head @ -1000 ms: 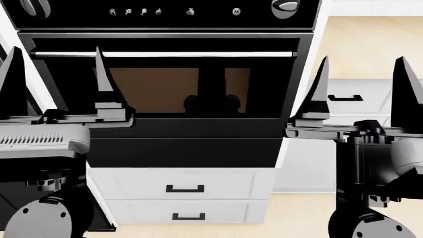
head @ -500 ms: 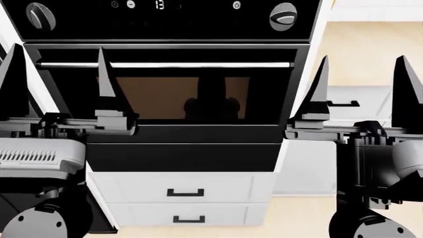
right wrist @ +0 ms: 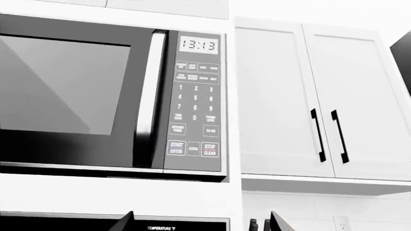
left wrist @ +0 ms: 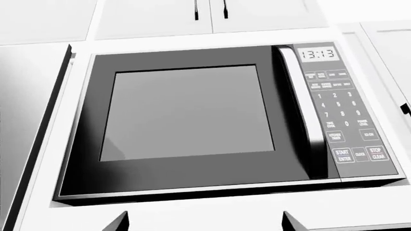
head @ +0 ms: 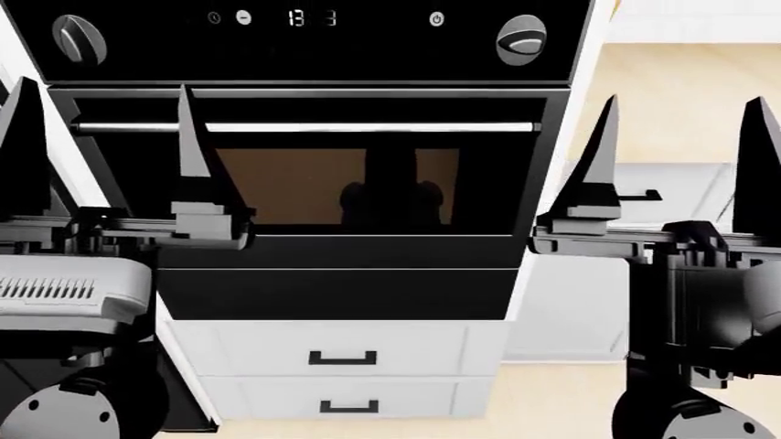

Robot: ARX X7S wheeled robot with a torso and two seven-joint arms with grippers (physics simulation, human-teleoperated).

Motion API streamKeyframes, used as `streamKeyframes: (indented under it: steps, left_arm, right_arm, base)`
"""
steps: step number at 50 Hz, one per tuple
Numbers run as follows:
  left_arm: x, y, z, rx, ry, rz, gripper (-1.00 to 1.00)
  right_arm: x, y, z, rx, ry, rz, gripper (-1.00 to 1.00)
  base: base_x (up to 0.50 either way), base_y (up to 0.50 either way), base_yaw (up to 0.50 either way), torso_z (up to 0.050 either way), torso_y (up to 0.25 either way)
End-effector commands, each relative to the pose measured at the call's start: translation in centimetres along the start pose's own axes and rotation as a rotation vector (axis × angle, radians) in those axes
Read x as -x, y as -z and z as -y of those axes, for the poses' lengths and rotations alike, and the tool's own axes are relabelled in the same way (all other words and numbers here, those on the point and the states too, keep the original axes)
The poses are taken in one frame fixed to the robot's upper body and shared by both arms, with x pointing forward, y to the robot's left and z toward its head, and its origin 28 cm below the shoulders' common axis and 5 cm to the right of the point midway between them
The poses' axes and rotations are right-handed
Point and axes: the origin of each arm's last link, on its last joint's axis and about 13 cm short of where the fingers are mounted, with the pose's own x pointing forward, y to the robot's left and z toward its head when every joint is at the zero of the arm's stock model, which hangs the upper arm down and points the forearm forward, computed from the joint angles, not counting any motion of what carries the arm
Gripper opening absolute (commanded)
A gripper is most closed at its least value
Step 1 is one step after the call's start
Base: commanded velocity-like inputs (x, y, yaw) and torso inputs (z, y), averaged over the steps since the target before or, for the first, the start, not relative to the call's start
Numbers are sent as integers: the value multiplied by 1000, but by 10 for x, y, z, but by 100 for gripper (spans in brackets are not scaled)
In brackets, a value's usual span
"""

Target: Preheat the oven by turning the temperature knob.

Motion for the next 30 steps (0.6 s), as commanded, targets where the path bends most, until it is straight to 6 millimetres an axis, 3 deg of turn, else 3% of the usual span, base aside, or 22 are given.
streamKeyframes:
  steps: [1, 18, 30]
  left_arm:
    - [0, -1, 1, -6, -2, -6, 100]
    - [0, -1, 1, -5, 6, -5, 100]
    - [1, -2, 1, -3, 8, -3, 100]
  right_arm:
    - [-1, -2, 1, -17, 5, 5, 100]
    - [-1, -3, 1, -17, 5, 12, 100]
    - [1, -5, 1, -37, -19, 21, 100]
  base:
    - [82, 0, 0, 0, 0]
    - [210, 0, 0, 0, 0]
    - [47, 0, 0, 0, 0]
